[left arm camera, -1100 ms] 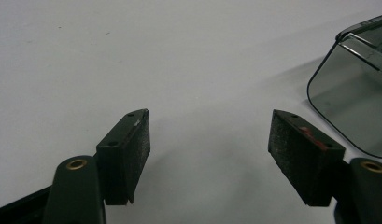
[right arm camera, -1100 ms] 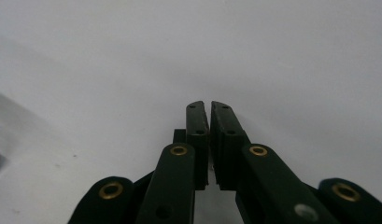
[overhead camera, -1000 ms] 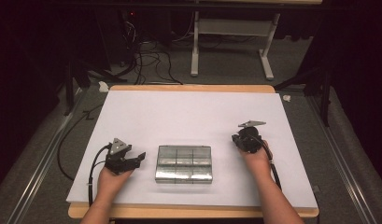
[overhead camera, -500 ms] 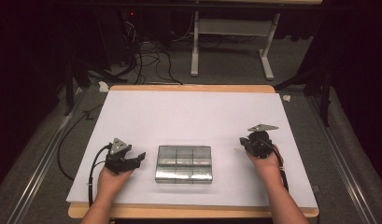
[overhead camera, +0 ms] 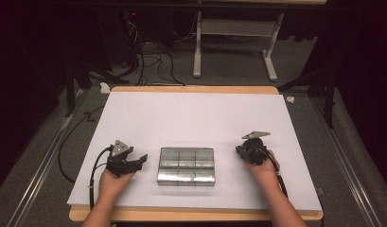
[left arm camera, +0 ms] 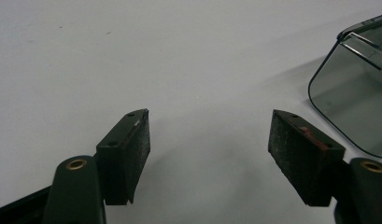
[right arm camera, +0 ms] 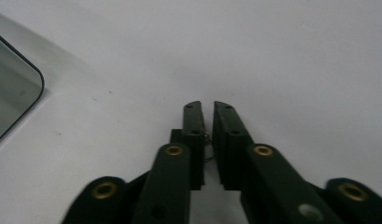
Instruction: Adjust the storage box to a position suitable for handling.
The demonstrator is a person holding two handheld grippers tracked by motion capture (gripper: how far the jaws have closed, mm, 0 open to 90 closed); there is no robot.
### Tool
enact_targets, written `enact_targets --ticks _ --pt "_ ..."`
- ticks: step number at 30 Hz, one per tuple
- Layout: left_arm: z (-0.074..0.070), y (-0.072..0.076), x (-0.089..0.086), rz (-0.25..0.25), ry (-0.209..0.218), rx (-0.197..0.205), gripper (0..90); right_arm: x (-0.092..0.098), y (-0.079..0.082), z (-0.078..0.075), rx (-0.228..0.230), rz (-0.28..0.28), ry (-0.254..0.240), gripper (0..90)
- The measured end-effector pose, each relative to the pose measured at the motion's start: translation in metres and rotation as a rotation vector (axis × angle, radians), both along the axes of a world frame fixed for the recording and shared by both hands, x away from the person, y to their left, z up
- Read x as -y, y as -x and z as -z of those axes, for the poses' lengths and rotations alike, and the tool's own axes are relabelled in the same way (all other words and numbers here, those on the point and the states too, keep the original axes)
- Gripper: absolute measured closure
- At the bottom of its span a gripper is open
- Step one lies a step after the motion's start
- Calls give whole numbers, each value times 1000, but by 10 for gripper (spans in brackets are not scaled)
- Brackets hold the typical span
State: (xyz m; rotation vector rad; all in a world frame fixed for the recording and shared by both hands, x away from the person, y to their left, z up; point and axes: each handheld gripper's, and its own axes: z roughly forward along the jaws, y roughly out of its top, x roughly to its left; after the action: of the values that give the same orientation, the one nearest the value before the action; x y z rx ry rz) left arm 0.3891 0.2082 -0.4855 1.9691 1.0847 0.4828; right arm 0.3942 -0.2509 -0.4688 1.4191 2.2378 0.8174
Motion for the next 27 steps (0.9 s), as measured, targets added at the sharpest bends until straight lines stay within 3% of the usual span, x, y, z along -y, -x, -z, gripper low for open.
enact_targets --ticks 7,13,27 --pt "0 0 0 2 -4 -3 301 3 1 -4 9 0 -19 867" --pt "0 0 0 2 -6 -3 301 14 12 -15 34 11 -27 867" --pt "0 0 0 -2 -8 2 301 51 63 -21 81 54 -55 866"
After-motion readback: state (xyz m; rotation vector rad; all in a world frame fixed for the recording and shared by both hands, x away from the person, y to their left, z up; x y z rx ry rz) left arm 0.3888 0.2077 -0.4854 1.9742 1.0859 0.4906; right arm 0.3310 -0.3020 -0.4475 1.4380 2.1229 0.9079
